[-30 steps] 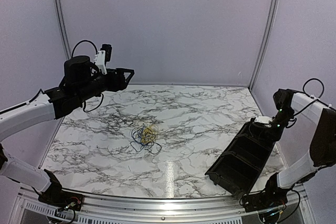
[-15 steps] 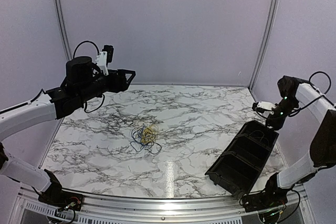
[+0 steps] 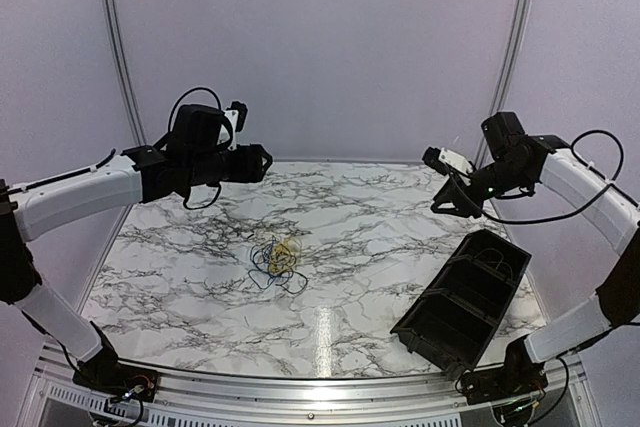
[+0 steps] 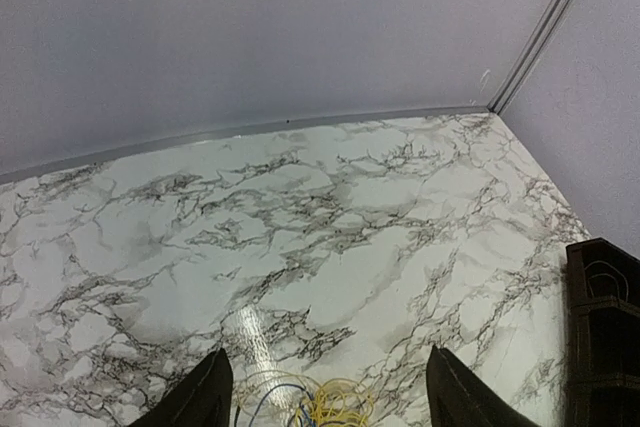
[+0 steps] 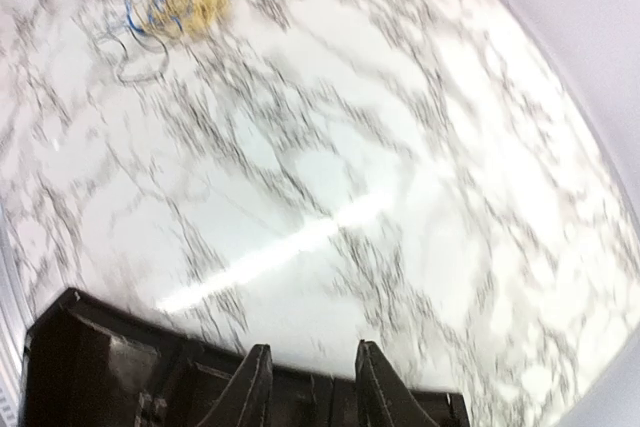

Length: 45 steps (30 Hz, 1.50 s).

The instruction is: Untangle the cables

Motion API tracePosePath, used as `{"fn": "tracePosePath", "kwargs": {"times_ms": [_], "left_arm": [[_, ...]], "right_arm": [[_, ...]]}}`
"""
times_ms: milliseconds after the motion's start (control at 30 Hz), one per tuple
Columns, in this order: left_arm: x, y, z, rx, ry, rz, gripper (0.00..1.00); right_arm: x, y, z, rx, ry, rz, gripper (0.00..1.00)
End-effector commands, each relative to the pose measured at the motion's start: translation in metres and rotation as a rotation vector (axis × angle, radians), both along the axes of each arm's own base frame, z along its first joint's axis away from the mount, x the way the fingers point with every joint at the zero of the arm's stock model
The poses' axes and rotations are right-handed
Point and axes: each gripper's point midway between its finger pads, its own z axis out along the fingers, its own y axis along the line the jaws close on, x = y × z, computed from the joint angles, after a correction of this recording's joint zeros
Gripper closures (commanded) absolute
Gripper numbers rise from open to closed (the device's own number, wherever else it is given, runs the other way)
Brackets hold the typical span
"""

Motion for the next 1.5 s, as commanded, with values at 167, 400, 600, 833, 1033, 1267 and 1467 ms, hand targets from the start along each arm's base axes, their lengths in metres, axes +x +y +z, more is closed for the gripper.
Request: {"fn": "tracePosePath", "kwargs": {"times_ms": [167,400,600,833,1033,1267,1467], "left_arm": [[-0.042,0.008,-0.107,0.063,0.326,-0.004,0.31],[-0.046,0.004,-0.150,0.080,0.401,0.007,0.31],[-0.045,-0.003,-0.175,0.058,0.454,0.004,0.31],[-0.048,-0.009,-0.202,0.027,0.513,0.007,0.33],[-0.047,-0.012,-0.217,0.022,0.546,-0.010,0.36],[-0.044,-0.011,-0.222,0.014,0.558,-0.010,0.37],[-0.043,-0.009,-0.233,0.011,0.585,0.001,0.40]], "right_arm": [[0.000,0.146,0.005,0.175,-0.108,0.254,0.75],[-0.036,0.227,-0.071,-0.007,-0.160,0.514,0.72],[-0.046,0.259,-0.128,-0.162,-0.253,0.615,0.69],[-0.047,0.270,-0.149,-0.187,-0.260,0.661,0.64],[-0.048,0.273,-0.164,-0.207,-0.265,0.693,0.60],[-0.051,0.282,-0.173,-0.222,-0.285,0.728,0.60],[-0.044,0.290,-0.183,-0.234,-0.288,0.704,0.66]]}}
